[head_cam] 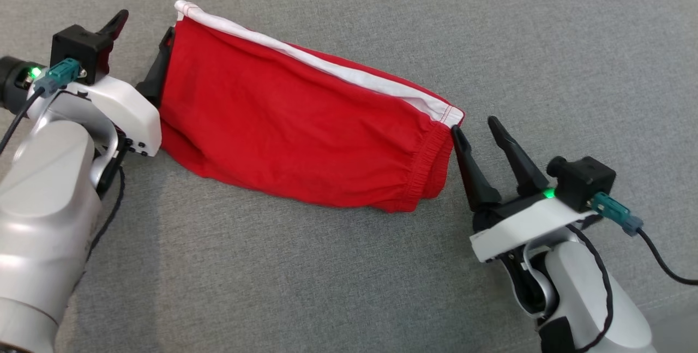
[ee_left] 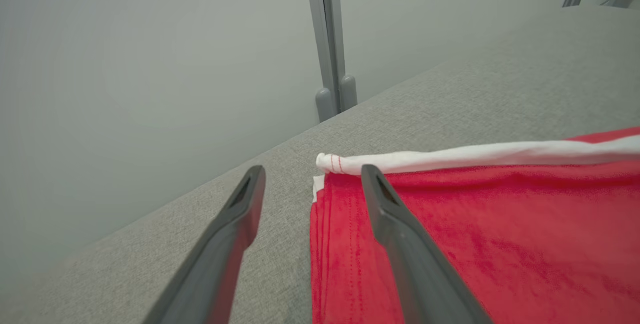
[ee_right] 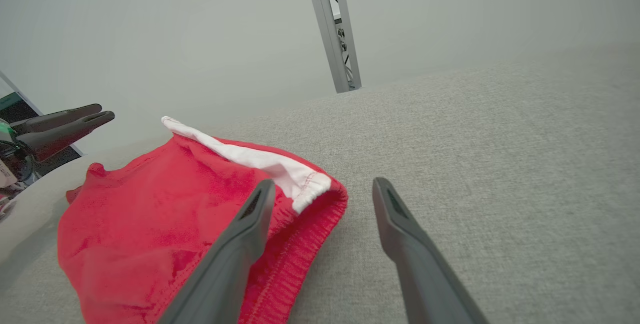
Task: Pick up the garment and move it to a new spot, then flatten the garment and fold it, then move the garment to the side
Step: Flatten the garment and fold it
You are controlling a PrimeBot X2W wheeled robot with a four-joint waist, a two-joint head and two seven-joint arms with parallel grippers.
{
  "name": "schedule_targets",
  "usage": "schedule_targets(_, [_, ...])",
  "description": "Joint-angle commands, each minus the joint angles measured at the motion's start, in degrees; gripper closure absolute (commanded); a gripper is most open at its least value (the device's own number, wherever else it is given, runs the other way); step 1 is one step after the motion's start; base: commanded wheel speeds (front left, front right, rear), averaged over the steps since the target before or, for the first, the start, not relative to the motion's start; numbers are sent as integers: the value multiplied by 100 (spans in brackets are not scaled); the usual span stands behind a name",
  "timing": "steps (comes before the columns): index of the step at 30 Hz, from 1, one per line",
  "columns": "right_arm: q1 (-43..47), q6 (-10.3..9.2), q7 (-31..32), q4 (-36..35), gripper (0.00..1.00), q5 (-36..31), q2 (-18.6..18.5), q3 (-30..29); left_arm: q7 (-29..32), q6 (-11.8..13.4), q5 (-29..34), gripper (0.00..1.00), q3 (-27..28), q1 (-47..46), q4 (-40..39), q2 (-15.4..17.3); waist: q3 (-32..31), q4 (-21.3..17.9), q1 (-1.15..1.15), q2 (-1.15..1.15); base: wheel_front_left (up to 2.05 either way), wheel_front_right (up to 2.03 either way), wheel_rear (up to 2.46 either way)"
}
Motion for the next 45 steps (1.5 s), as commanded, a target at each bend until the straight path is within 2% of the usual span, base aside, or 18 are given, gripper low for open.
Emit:
schedule_targets(1, [115,0,1,-23,0,-114,-32,-116,-26,89,-63,0,156,129,-82,-30,-82,46,0,0,0,0,0])
schedule_targets(9, [671,0,1,-125,0,-699,-30,-1081,-26,125,-238,0,591,833,160,-353,-446,165,0,0,0,0,0])
schedule_targets(14, [915,0,1,-121,0,-821,-29,-1395,-26,59,-351,0,680,957,583,-578,-590,172,0,0,0,0,0])
schedule_targets(22, [1017,0,1,-108,0,-913,-29,-1465,-13,-3,-505,0,678,721,1255,-761,-602,35,0,0,0,0,0])
schedule_targets(33, [1011,0,1,-106,0,-906,-30,-1497,89,352,-548,0,661,585,1859,-850,-539,-107,0,0,0,0,0])
schedule_targets(38, [1036,0,1,-111,0,-948,-29,-1557,182,412,-577,0,644,672,1953,-892,-571,-82,0,0,0,0,0])
schedule_targets(39, [1037,0,1,-118,0,-969,-30,-1569,205,410,-586,4,643,687,1968,-907,-580,-75,0,0,0,0,0])
schedule_targets(40, [1038,0,1,-123,0,-976,-29,-1577,207,370,-621,44,650,709,1978,-933,-592,-68,0,0,0,0,0])
schedule_targets(41, [1041,0,1,-128,0,-978,-29,-1581,201,352,-631,100,656,726,1986,-941,-601,-60,0,0,0,0,0])
schedule_targets(45, [1050,0,1,-132,0,-1001,-30,-1585,178,265,-729,100,686,808,2015,-974,-660,-28,0,0,0,0,0])
